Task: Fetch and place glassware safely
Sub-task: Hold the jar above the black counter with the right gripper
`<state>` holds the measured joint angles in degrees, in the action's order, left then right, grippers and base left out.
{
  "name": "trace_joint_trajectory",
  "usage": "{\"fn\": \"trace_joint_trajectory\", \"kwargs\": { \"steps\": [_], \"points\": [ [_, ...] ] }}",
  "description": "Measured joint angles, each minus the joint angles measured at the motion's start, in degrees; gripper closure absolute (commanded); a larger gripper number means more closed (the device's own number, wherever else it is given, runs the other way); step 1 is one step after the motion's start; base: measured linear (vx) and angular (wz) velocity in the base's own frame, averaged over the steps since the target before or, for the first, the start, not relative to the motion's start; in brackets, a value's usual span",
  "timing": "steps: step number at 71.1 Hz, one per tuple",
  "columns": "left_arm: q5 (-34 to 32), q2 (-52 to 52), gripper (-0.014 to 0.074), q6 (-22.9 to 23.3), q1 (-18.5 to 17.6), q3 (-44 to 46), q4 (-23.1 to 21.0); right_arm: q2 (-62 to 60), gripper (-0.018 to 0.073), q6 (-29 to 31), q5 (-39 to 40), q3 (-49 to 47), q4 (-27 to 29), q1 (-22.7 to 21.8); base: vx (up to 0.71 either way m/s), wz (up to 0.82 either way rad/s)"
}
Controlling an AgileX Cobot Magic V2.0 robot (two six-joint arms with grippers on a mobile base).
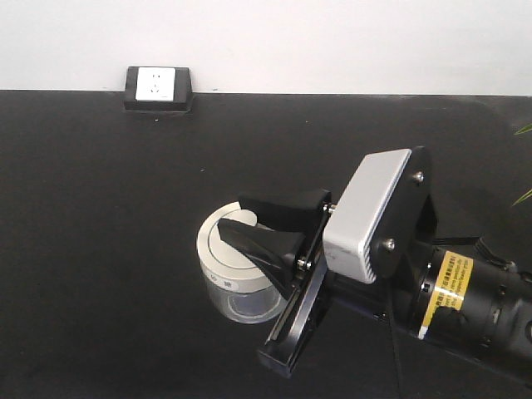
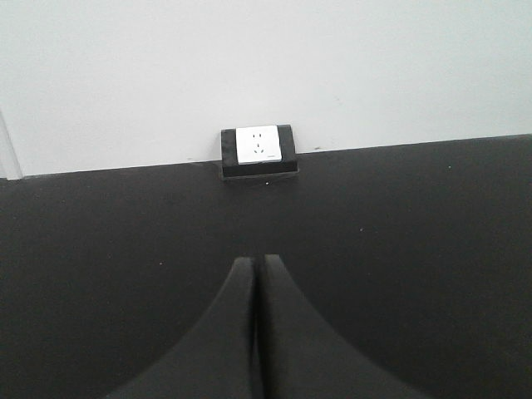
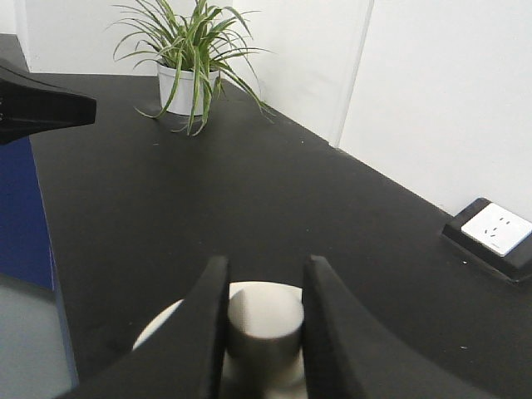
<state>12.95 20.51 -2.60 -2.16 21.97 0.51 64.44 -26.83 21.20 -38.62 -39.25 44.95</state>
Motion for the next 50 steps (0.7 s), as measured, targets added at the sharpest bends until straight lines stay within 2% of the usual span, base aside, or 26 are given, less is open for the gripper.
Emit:
{"fn": "trace_joint_trajectory", "kwargs": {
  "steps": [50],
  "points": [
    [0.0, 0.0, 0.0603, 0.0, 0.0, 0.0, 0.0, 0.0, 0.0560, 0.0, 0.0, 0.0, 0.0, 0.0, 0.00, -0.01]
  ]
}}
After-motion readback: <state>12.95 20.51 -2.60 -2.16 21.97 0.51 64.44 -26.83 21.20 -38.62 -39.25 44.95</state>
